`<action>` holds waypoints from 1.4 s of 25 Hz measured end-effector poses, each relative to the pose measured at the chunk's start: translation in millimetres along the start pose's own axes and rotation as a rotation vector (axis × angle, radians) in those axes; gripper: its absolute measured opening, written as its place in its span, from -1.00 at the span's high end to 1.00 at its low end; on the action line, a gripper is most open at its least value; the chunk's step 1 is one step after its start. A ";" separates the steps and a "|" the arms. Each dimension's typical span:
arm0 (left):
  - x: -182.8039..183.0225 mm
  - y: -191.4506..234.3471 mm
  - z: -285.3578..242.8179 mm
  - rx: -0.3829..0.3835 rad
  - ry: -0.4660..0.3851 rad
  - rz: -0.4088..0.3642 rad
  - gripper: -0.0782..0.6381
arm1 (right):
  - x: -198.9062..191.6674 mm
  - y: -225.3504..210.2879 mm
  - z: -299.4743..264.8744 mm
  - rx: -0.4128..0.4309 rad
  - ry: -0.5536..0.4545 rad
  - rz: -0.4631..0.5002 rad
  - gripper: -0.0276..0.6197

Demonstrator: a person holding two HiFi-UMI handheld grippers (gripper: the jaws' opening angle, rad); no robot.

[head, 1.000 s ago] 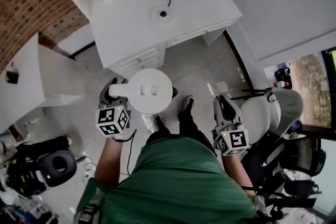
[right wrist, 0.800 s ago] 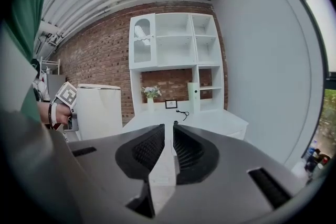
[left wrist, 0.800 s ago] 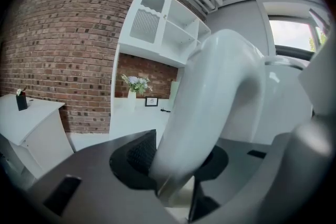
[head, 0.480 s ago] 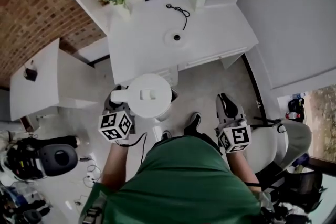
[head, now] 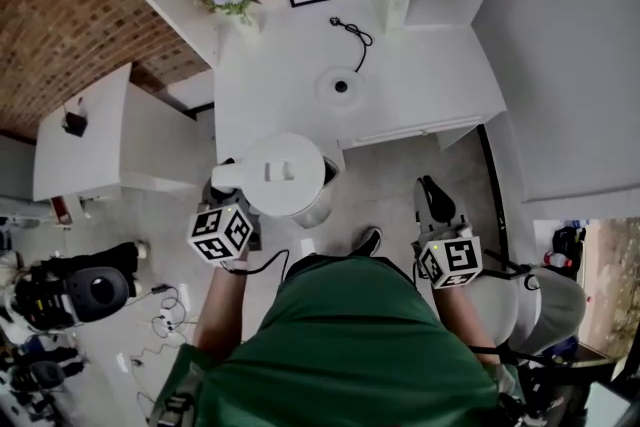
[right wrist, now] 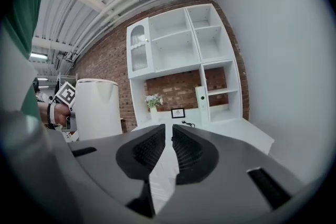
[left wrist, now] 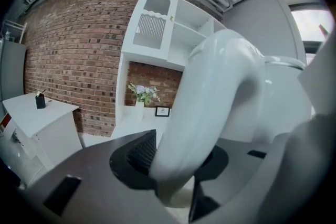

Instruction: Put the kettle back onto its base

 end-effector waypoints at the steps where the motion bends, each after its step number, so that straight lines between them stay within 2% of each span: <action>1: 0.4 -4.7 -2.0 0.008 -0.002 0.007 0.36 | 0.8 -7.0 -0.7 0.007 0.000 -0.002 0.73; 9: 11.9 -33.4 -27.1 0.039 -0.021 0.038 0.36 | 7.8 -56.8 -8.2 0.020 0.001 -0.005 0.74; 18: 19.1 -28.8 -55.9 0.031 0.007 0.037 0.36 | 5.2 -73.5 -20.5 -0.015 0.023 -0.018 0.74; 27: 52.2 -10.9 -136.2 -0.039 -0.004 0.028 0.36 | 26.8 -91.9 -54.5 -0.132 0.029 -0.045 0.76; 35: 84.7 3.3 -223.2 -0.103 0.016 0.008 0.36 | 56.3 -97.3 -115.7 -0.176 0.054 -0.054 0.77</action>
Point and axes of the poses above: the fingertips, and each gripper's own axes: z backward along the fingers, y to its left, x out of its top, the point moved 6 cm from there along z, backward along the fingers, and after that the axes turned 9 degrees about y, right-handed, at the moved point
